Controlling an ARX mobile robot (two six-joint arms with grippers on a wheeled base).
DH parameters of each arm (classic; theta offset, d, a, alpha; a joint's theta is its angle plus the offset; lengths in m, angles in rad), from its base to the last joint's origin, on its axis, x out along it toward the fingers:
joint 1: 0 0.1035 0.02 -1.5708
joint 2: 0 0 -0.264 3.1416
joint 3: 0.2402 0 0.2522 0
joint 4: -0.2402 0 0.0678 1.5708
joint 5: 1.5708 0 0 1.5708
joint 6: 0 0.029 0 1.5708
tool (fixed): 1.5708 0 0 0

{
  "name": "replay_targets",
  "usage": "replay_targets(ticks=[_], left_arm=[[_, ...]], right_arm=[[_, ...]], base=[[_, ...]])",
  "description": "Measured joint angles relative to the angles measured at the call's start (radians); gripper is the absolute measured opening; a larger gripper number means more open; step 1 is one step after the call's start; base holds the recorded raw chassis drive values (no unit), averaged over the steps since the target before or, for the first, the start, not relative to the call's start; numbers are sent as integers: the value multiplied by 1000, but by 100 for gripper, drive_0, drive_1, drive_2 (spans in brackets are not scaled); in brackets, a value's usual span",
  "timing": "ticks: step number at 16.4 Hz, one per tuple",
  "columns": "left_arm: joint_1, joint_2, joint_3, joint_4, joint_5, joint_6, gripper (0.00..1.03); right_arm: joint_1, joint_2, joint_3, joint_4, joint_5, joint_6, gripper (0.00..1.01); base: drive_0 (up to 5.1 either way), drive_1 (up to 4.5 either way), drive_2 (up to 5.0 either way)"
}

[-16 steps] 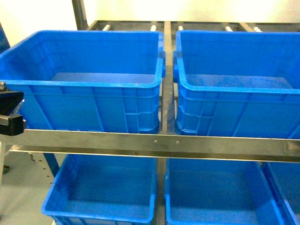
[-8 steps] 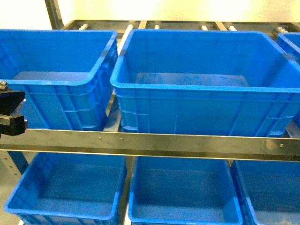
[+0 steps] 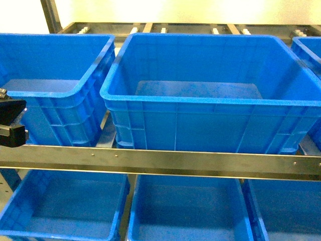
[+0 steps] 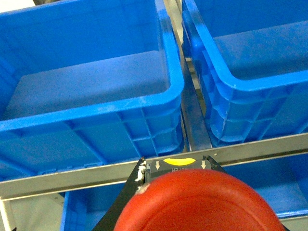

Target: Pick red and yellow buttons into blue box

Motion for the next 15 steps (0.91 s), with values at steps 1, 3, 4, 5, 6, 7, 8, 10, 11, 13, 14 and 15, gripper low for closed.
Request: replay_targets(ticks=[1,3,4,5,6,7,8,10,11,13,14,15], left_arm=[[0,0,0,3,0,0,26],[0,0,0,2,0,0,26],[0,0,0,2,1,0,26],[0,0,0,2,0,0,26],[0,0,0,5,0,0,26],[0,2,0,4,0,0,26],[0,8,0,-3,0,0,26],[0,3,2,8,0,0,26],[3,3,2,4,-3,0,26],[2,3,2,-2,-2,0,26],[0,3,2,2,-1,0,26],[-9,2,2,5,10,0,26]], right_arm=[[0,0,0,0,0,0,26],[0,0,0,-3,0,0,26],[0,0,0,-1,0,0,26],[0,0,0,1,0,0,26],[0,0,0,1,-1,0,26],[0,1,1,0,0,0,26],[0,4,1,-3,0,0,26],[0,2,1,2,0,0,26],[0,2,1,1,-1,0,26],[0,2,1,2,-1,0,26],[-1,2,0,-4,2,0,26],[-2,2,0,0,7,0,26]], base=[[2,411,-407],[9,421,-404],[7,422,-409],[7,422,-408],[7,422,-408],[0,0,0],[0,0,0],[247,-167,-67],[516,-221,-221],[0,0,0],[0,0,0],[0,0,0]])
